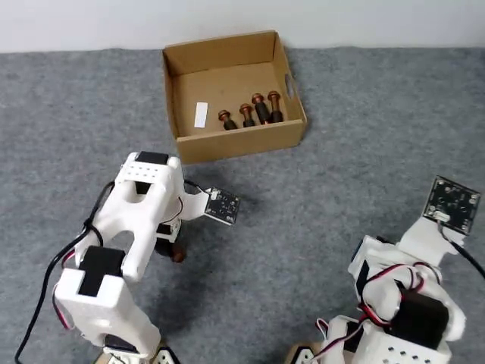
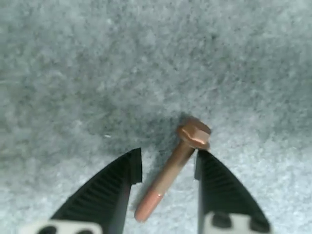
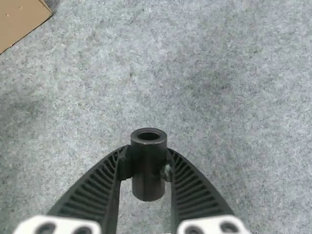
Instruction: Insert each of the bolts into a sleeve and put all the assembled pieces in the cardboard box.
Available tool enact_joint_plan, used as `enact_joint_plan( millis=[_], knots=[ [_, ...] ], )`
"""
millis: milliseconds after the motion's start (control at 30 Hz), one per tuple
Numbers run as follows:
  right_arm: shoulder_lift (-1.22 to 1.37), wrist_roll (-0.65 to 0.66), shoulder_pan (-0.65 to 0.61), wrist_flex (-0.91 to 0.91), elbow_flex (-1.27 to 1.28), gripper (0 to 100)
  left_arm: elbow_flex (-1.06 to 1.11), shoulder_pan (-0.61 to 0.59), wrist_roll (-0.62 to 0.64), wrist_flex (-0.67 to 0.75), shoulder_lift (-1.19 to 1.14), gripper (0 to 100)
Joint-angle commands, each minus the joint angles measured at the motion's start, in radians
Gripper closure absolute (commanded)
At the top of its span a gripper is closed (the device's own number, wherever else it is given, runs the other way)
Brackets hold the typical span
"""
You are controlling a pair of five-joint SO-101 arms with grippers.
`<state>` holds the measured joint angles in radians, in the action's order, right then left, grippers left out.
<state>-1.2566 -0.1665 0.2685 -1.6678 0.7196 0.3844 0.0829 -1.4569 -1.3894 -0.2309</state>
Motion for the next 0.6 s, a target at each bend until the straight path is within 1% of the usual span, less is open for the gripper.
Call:
enact_joint_plan(
  millis=[0,233,367,567],
  knots=[
    [-0.002,-0.012,0.013,0.021,-0.008,99.0,-0.033,0.012,0.009,-0.021,0.002,87],
    [-0.002,-0.012,0.013,0.022,-0.008,99.0,-0.021,0.041,0.009,-0.120,0.000,90],
    [-0.002,-0.012,0.013,0.022,-0.008,99.0,0.045,0.078,0.011,-0.124,0.002,91],
    [-0.002,-0.012,0.013,0.021,-0.008,99.0,0.059,0.140,0.114,-0.130,0.002,97]
  ],
)
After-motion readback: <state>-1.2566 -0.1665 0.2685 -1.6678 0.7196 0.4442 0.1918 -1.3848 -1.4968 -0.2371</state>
